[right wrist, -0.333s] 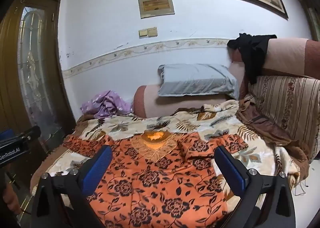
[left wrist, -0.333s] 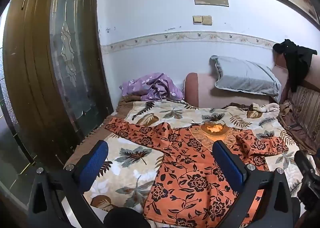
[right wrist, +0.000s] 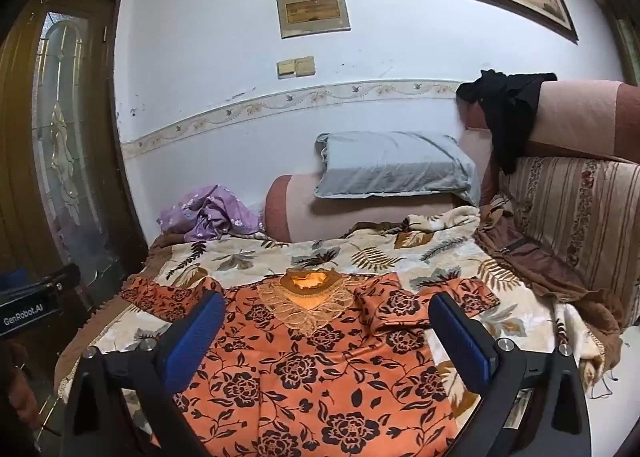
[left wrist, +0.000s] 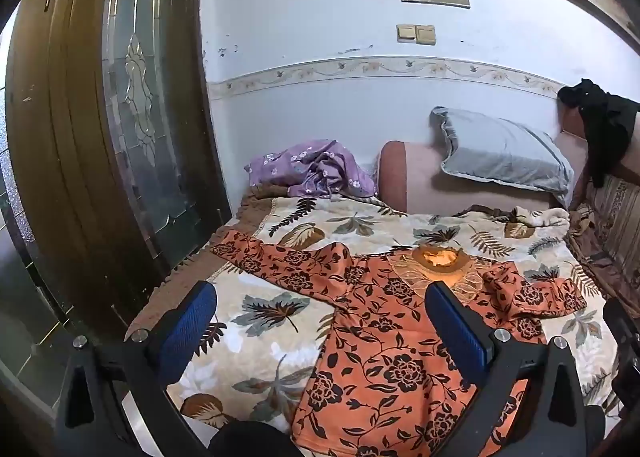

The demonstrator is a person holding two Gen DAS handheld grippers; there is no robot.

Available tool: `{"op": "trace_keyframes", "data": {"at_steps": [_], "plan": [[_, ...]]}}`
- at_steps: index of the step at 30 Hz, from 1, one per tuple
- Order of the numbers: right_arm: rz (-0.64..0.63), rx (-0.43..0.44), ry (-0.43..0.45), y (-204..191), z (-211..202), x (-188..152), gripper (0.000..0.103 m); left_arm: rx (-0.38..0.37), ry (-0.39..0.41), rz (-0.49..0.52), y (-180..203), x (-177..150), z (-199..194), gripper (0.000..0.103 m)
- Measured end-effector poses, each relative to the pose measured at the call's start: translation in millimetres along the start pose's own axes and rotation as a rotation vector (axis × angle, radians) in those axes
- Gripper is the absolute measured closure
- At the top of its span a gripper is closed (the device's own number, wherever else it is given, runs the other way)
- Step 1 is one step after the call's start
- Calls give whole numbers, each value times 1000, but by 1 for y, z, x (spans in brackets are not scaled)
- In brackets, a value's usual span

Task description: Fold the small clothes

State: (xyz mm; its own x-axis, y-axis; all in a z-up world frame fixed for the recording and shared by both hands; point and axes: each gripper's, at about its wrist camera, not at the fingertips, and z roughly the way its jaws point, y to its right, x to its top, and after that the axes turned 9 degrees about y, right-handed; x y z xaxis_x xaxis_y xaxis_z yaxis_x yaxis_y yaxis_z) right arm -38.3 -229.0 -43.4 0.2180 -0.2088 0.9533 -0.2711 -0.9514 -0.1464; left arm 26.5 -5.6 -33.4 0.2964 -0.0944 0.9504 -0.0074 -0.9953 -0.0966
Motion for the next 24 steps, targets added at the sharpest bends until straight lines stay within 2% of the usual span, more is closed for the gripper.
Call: {"op": "trace_keyframes", "data": {"at_steps": [4, 24], "plan": [[-28, -11, 6, -18, 10, -9, 0, 23, -6, 3, -4, -1, 7, 0], [-17, -5, -51, -14, 33, -16, 0, 58, -52, 6, -15, -2, 32, 0]]}}
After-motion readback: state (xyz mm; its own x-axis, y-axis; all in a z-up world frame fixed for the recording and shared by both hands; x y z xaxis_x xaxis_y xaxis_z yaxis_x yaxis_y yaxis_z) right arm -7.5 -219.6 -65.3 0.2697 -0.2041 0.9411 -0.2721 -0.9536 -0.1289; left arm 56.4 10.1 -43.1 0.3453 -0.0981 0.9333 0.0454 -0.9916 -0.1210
